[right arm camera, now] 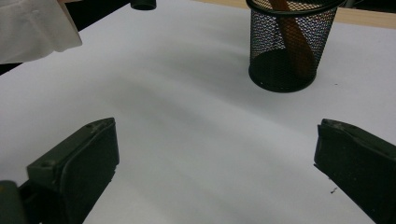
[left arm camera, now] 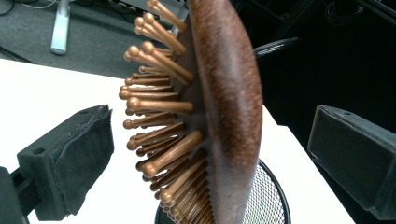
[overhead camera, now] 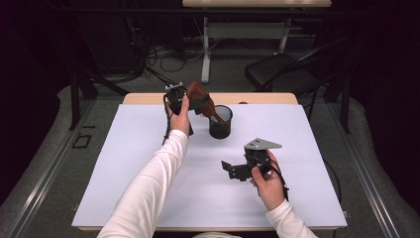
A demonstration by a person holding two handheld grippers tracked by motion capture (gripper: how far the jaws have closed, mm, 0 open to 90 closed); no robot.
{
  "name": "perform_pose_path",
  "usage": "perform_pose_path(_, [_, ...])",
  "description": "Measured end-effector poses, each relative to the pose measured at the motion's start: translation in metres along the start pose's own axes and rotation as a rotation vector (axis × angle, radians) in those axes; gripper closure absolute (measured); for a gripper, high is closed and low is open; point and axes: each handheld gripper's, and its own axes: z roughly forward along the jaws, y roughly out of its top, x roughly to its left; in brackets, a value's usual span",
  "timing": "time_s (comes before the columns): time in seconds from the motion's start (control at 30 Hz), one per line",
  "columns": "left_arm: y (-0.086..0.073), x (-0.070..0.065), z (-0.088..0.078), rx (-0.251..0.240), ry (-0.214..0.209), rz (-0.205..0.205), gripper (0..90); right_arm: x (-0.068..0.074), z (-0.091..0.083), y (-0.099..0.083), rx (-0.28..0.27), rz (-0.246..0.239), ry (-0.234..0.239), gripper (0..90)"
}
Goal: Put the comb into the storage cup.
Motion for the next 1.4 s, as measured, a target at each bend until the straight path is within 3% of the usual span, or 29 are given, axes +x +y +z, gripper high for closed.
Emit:
perform_pose_path(0.2, [0.002, 0.0, -0.002, -0.003, 0.0, 0.003, 0.4, 0.0, 0.0, 0.0, -0.001, 0.0, -0.001, 0.0])
perform_pose_path(0.6, [0.009, 0.002, -0.013, 0.017, 0.015, 0.053, 0.4, 0.001, 0.001, 0.0, 0.005, -0.01, -0.003, 0.0])
perform_pose_path(1.27, [0.023, 0.002, -0.037, 0.063, 0.021, 0.164, 0.4, 0.0, 0.001, 0.007, 0.025, -0.002, 0.003, 0.0])
perform_pose_path(1.4, [0.025, 0.001, -0.042, 0.079, 0.021, 0.197, 0.4, 0.0, 0.0, 0.011, 0.036, -0.022, 0.003, 0.0])
